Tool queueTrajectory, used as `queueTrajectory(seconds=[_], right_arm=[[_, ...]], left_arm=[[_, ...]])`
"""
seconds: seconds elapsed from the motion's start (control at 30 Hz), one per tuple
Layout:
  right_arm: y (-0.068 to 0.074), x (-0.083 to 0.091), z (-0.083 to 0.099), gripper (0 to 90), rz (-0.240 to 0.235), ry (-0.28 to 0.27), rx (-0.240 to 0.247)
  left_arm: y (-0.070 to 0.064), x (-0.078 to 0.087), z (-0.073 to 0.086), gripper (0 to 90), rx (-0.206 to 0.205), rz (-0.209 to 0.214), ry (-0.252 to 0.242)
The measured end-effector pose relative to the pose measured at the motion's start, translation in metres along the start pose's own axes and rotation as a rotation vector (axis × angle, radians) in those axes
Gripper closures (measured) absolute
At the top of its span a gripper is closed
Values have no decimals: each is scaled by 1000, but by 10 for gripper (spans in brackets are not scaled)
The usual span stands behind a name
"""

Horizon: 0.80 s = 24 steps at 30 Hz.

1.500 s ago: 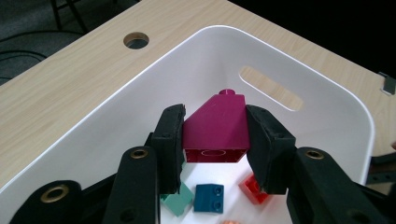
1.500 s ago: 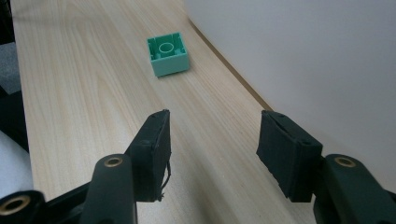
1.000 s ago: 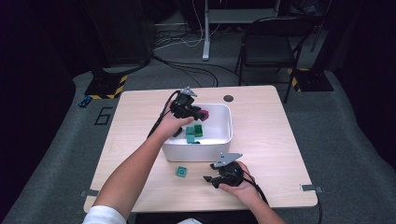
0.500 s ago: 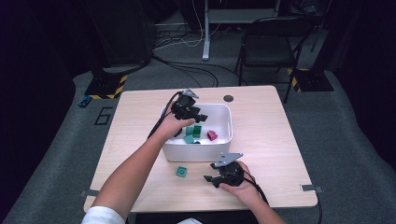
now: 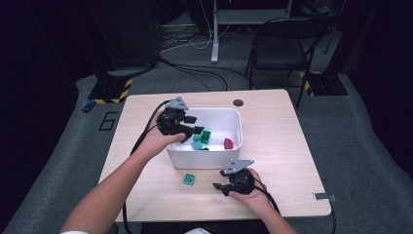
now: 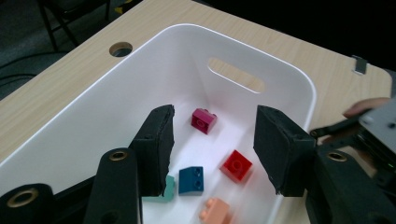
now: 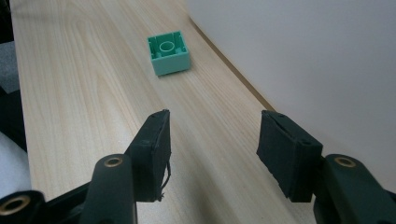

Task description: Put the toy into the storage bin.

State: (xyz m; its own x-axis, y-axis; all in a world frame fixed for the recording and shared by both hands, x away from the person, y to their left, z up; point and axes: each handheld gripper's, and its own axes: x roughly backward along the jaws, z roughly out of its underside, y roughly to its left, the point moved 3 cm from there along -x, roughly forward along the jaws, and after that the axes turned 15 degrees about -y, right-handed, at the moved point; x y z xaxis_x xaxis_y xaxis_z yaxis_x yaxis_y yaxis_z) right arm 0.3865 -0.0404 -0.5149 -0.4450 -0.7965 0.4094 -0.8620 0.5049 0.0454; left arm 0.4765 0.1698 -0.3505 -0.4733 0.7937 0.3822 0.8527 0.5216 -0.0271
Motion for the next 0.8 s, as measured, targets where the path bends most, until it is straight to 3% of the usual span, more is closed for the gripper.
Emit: queueTrajectory(seconds=[0.43,0.8], right_arm=[[-1,1,0,434,3,-2,-2],[-1,1,0,433,2,-6,11]], left_arm=[[-24,58,24,476,-8,35,-15],[-44,65,60,494,-11,67,-14]])
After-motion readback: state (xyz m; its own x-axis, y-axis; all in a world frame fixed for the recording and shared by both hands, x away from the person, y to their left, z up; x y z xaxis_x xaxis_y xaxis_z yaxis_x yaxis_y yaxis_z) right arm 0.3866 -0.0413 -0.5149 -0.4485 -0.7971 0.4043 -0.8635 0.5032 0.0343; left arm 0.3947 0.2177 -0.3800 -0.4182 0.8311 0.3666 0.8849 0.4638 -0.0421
